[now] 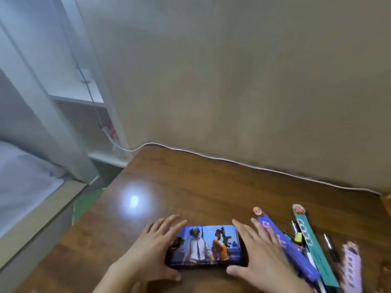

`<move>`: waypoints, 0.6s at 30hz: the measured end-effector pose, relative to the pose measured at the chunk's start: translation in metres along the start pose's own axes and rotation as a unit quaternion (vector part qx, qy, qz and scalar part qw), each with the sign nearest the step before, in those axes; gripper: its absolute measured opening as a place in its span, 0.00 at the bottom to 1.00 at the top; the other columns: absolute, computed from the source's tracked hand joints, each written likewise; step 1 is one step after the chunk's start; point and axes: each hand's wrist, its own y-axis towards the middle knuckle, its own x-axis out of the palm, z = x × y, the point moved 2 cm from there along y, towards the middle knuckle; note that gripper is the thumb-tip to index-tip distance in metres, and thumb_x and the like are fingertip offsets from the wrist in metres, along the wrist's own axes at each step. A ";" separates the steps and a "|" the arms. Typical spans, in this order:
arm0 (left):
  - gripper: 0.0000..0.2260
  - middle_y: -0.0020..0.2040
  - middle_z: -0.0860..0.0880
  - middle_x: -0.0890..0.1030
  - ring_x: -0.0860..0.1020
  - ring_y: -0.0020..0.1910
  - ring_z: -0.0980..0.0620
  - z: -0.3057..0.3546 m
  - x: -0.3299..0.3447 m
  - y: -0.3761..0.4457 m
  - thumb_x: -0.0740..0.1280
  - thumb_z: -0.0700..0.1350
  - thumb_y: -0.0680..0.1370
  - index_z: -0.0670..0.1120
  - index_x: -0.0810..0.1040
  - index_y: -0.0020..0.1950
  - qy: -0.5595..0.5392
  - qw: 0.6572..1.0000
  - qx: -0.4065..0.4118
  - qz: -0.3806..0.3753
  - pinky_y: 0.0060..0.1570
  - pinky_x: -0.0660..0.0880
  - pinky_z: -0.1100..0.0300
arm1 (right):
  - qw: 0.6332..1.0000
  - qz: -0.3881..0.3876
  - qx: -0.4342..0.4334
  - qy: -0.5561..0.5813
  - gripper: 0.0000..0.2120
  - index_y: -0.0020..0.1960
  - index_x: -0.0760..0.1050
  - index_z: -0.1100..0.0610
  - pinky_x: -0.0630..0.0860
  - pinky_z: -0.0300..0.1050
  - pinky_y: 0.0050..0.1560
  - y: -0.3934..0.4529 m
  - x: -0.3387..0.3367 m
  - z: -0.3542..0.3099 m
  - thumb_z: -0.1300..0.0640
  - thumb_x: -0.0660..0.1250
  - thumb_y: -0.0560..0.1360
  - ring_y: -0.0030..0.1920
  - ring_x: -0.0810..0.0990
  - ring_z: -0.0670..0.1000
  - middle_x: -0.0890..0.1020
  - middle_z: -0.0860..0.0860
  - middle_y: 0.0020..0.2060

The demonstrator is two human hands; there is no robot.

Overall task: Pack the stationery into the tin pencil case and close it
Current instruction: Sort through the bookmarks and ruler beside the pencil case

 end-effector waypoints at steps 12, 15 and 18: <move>0.34 0.57 0.69 0.80 0.76 0.58 0.70 -0.016 0.012 -0.037 0.75 0.64 0.66 0.67 0.67 0.69 -0.251 0.965 0.040 0.066 0.53 0.68 0.78 | 0.989 0.142 -0.029 0.009 0.55 0.64 0.19 0.30 0.30 0.43 0.66 -0.032 0.059 0.003 0.20 0.58 0.58 0.65 0.37 0.33 0.52 0.41 0.78; 0.15 0.50 0.58 0.85 0.82 0.49 0.60 -0.026 0.007 -0.028 0.71 0.59 0.74 0.59 0.78 0.59 -0.335 0.930 0.026 0.149 0.45 0.80 0.64 | 0.980 0.197 -0.020 0.000 0.54 0.71 0.23 0.37 0.26 0.48 0.66 -0.049 0.063 0.003 0.21 0.56 0.62 0.67 0.34 0.38 0.53 0.42 0.78; 0.05 0.39 0.50 0.84 0.82 0.39 0.50 -0.034 0.012 -0.012 0.70 0.48 0.76 0.50 0.81 0.50 -0.382 0.868 -0.016 0.317 0.38 0.81 0.50 | 0.940 0.329 -0.079 -0.047 0.35 0.74 0.66 0.48 0.43 0.59 0.74 -0.068 0.059 -0.007 0.33 0.63 0.72 0.75 0.60 0.51 0.76 0.46 0.67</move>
